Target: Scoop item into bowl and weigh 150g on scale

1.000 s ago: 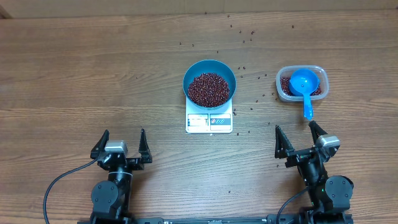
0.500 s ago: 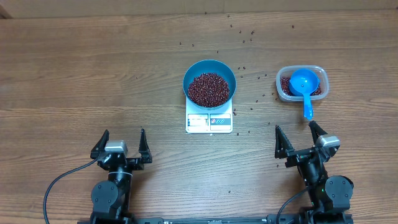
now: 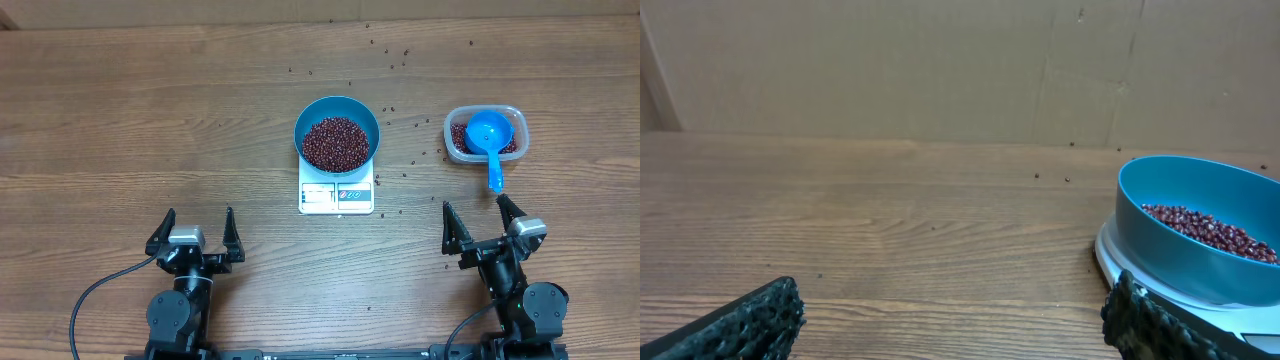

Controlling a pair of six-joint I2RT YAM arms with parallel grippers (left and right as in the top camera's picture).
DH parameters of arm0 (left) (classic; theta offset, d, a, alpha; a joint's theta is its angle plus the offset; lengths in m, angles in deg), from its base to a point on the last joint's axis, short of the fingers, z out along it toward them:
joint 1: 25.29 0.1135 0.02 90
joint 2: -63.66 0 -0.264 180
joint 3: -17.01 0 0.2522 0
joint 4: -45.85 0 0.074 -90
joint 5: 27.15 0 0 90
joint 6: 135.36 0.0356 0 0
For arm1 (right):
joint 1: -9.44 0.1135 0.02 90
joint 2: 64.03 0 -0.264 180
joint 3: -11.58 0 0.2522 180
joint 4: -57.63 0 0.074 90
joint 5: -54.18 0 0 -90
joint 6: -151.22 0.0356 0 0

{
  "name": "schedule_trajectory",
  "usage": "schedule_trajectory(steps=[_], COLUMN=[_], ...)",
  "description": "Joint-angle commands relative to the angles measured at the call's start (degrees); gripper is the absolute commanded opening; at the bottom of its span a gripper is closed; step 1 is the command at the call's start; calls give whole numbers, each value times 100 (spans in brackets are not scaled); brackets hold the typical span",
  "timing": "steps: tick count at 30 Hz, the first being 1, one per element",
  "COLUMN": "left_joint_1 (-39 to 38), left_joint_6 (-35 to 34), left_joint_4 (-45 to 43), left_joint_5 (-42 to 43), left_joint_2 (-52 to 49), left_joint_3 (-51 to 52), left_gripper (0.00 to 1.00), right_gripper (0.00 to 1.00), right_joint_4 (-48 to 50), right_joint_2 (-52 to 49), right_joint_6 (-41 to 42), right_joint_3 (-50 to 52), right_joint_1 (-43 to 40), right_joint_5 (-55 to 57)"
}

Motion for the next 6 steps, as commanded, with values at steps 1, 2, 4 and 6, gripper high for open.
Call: schedule_trajectory(steps=[1,2,4,6], left_joint_1=[33,33,33,33], left_joint_6=[109,109,109,109], left_joint_4=[0,2,2,0], left_joint_5=[50,52,50,50], left_joint_2=[44,44,44,44], left_joint_3=[20,20,20,20], left_gripper=[100,100,99,99], right_gripper=[100,100,100,100], right_joint_4=[15,17,17,17], right_joint_2=[46,46,46,46], right_joint_6=[24,24,24,24], right_joint_3=[59,59,59,59], right_joint_1=[48,48,48,48], right_joint_5=[79,79,79,79])
